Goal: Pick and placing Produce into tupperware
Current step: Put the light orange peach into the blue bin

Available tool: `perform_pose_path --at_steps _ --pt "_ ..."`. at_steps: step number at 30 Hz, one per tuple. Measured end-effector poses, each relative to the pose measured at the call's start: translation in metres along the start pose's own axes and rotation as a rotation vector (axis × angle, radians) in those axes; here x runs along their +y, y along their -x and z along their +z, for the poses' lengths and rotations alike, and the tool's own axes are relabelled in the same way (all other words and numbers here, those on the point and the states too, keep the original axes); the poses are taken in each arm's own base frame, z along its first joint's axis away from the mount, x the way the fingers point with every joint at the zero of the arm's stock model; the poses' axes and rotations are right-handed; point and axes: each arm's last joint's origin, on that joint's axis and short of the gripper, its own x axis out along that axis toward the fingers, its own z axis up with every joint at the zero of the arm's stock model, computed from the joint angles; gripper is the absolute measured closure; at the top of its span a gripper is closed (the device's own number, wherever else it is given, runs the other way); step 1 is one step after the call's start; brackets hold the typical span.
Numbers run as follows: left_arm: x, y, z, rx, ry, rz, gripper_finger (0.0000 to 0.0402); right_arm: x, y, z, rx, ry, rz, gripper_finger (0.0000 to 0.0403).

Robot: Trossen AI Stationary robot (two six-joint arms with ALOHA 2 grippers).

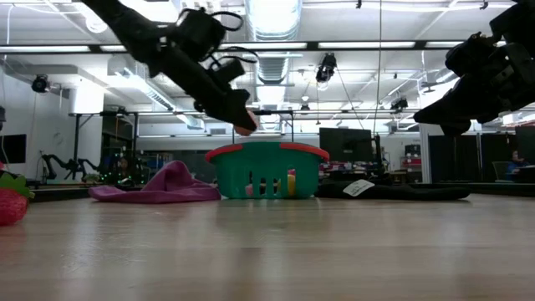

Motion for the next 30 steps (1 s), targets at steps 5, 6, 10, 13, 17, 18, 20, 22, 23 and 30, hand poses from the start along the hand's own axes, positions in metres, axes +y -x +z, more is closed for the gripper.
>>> perform_pose_path --at_steps 5,6,10,13,17,18,20,22,23,30 --pt "-0.006 -0.017 0.013 0.042 -0.011 -0.010 0.0166 0.000 0.000 0.000 0.000 0.000 0.000 0.0394" --pt "-0.006 -0.020 0.017 0.046 0.000 -0.010 0.0166 0.000 0.000 0.000 0.000 0.000 0.000 0.0394" --pt "-0.007 -0.028 0.031 0.091 0.044 -0.019 0.0166 0.000 0.000 0.000 0.002 0.000 0.000 0.0394" --pt "-0.009 -0.033 0.035 0.151 0.081 -0.024 0.0166 0.000 0.000 0.000 0.004 0.001 -0.001 0.0394" --pt "-0.013 -0.041 0.038 0.176 0.133 -0.023 0.0166 0.000 0.000 0.000 0.004 0.000 -0.001 0.0394" --pt "-0.013 -0.043 0.039 0.175 0.149 -0.021 0.0166 0.000 0.000 0.000 0.004 0.000 -0.001 0.0394" --pt "-0.015 -0.046 0.038 0.182 0.187 -0.017 0.0166 0.000 0.000 0.000 0.004 -0.003 -0.001 0.0394" --pt "-0.015 -0.048 0.039 0.182 0.228 -0.017 0.0166 0.000 0.000 0.000 0.004 -0.002 -0.001 0.0394" --pt "-0.016 -0.048 0.038 0.187 0.247 -0.017 0.0166 0.000 0.000 0.000 0.004 -0.002 -0.001 0.0394" --pt "-0.016 -0.047 0.033 0.247 0.344 -0.003 0.0166 0.000 0.000 0.000 0.005 -0.002 -0.001 0.0394"
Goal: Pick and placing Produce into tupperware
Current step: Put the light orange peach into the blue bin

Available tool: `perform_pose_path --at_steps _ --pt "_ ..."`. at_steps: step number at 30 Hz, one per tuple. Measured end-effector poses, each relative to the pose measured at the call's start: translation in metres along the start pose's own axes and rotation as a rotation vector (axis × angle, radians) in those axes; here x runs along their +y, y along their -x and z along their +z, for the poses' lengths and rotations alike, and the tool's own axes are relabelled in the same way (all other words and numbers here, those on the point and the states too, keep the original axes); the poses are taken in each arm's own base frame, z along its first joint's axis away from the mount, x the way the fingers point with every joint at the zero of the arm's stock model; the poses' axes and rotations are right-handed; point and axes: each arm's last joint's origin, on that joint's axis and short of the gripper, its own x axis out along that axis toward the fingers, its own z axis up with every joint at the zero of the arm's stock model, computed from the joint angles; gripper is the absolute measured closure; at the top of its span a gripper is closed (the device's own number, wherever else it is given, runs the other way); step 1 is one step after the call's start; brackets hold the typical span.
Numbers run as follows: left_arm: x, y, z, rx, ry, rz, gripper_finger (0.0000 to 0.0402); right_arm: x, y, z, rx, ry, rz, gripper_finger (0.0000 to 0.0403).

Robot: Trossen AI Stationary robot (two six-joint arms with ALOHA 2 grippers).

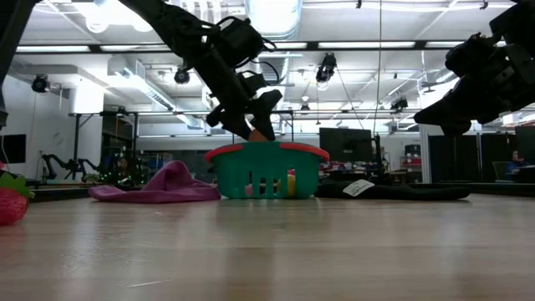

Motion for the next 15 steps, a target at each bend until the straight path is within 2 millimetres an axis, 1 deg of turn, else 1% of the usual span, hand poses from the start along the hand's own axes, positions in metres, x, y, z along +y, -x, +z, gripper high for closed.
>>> perform_pose_path --at_steps 6,15 --pt "0.0007 -0.0035 -0.0049 0.022 0.022 0.024 0.0166 0.0000 0.0000 0.0000 0.000 0.000 0.000 0.0394" --pt "0.0019 -0.0042 -0.0053 0.017 0.021 0.035 0.0166 0.0000 0.0000 0.0000 0.000 0.000 0.000 0.0394"
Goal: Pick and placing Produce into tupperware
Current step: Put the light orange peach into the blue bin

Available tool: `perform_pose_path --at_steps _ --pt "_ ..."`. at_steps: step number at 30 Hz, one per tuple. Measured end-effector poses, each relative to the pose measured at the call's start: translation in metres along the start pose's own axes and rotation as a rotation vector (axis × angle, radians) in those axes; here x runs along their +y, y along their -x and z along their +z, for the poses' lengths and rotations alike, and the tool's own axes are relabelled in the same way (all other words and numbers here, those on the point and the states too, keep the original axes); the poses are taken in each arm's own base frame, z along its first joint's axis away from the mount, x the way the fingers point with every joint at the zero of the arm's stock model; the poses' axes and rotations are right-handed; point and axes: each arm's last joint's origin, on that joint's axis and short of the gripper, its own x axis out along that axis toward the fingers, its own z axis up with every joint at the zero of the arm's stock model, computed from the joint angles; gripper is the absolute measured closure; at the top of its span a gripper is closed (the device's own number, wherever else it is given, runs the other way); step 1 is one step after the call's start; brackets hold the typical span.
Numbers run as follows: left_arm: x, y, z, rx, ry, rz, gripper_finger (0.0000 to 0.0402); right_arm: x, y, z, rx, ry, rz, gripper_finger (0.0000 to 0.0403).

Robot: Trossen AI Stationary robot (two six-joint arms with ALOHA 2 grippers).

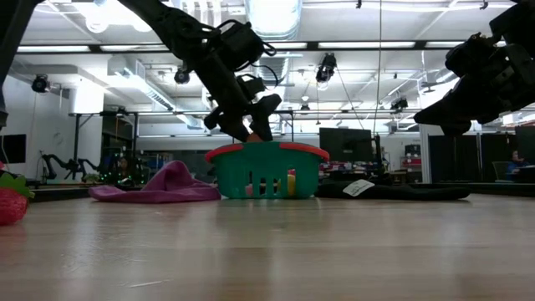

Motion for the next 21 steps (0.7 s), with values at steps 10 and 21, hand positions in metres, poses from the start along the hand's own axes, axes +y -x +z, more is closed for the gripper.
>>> perform_pose_path --at_steps 10,21 --pt "0.001 0.000 0.001 -0.030 -0.005 0.049 0.0166 0.000 0.000 0.000 0.000 0.000 0.000 0.0394" --pt "0.002 -0.014 -0.009 -0.004 -0.038 0.054 0.0166 0.000 0.000 0.000 0.000 0.002 0.000 0.0394"
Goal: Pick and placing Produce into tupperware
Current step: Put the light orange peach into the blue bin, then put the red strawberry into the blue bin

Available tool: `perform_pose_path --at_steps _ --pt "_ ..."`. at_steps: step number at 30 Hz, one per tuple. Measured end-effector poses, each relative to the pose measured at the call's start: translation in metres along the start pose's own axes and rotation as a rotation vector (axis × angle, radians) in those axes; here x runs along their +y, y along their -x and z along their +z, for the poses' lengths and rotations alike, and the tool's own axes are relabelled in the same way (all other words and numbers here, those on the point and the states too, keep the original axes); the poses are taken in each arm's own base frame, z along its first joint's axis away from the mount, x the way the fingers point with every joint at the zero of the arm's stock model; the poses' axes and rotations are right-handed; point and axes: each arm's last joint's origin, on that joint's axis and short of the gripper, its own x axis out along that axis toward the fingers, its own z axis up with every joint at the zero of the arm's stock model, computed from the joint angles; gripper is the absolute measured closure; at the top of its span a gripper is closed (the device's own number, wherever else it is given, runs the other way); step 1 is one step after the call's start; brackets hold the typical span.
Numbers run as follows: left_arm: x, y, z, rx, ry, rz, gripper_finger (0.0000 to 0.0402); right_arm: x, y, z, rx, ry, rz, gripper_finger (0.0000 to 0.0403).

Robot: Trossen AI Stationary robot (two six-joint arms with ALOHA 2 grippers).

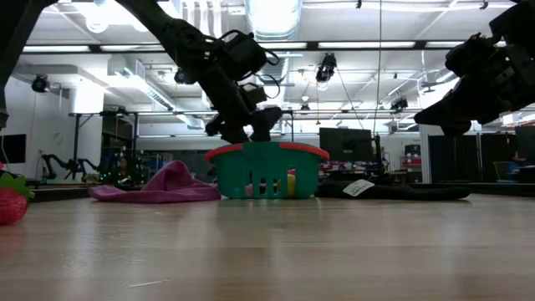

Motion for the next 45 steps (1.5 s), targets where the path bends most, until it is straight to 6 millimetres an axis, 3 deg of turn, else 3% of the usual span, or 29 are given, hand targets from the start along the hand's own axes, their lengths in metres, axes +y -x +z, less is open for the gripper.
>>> perform_pose_path --at_steps 10,32,35,38,45 --pt "-0.004 -0.011 -0.001 0.002 -0.018 0.001 0.0166 0.000 0.000 -0.002 0.022 0.000 -0.005 0.0394" --pt "-0.005 -0.008 0.001 0.014 -0.083 -0.079 0.0125 0.000 0.000 -0.002 0.020 -0.005 -0.005 0.0394" --pt "-0.009 0.005 0.011 -0.029 -0.152 -0.098 0.0125 0.000 0.000 -0.002 0.020 -0.005 -0.005 0.0394" --pt "-0.014 0.032 0.026 -0.110 -0.224 -0.132 0.0125 0.000 0.000 -0.002 0.020 -0.005 -0.004 0.0394" --pt "-0.029 0.130 0.048 -0.342 -0.386 -0.263 0.0124 0.000 0.000 -0.002 0.020 -0.009 -0.004 0.0394"
